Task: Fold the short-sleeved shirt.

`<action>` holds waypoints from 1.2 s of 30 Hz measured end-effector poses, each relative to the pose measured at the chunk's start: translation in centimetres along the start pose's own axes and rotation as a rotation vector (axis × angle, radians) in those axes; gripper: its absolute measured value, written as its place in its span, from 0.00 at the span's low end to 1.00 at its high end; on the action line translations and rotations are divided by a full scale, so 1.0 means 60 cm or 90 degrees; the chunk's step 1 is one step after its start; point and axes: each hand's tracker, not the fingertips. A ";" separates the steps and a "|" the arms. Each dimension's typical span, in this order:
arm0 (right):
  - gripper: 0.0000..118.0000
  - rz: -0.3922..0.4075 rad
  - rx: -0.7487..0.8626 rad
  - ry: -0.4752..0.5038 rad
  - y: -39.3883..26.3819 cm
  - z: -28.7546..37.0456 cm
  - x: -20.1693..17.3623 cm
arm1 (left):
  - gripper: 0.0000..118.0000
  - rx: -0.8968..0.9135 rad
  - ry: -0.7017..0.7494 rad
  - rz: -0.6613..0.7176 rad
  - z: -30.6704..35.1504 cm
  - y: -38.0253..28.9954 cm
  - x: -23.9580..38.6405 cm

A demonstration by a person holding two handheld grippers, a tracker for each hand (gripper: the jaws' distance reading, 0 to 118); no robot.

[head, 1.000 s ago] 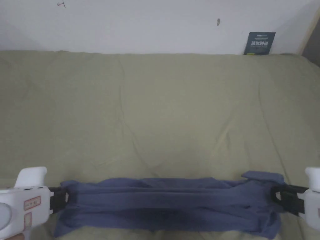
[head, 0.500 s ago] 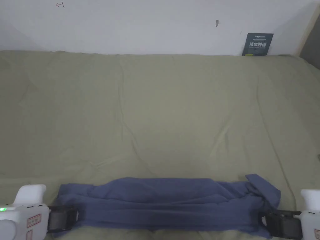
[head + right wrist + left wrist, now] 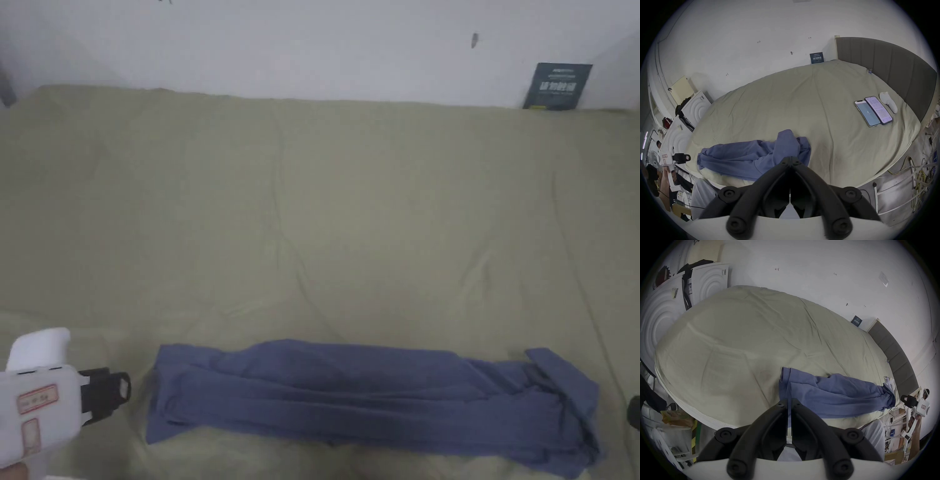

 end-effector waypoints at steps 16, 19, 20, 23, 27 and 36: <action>0.00 0.063 0.006 0.034 0.000 0.015 -0.128 | 0.06 -0.078 -0.159 0.102 -0.046 0.025 -0.066; 0.00 0.068 0.000 0.042 0.000 0.016 -0.144 | 0.35 -0.093 -0.188 0.148 -0.077 0.030 -0.088; 0.00 0.068 -0.002 0.044 -0.001 0.016 -0.148 | 0.38 -0.094 -0.193 0.146 -0.082 0.028 -0.085; 0.00 0.064 -0.012 0.052 -0.004 0.011 -0.153 | 1.00 -0.118 -0.227 0.128 -0.113 0.030 -0.090; 0.00 0.065 -0.022 0.046 -0.013 0.002 -0.162 | 1.00 -0.164 -0.254 0.165 -0.135 0.026 -0.103; 0.00 0.060 -0.045 0.044 -0.012 -0.017 -0.161 | 1.00 -0.264 -0.528 0.255 -0.234 0.019 -0.116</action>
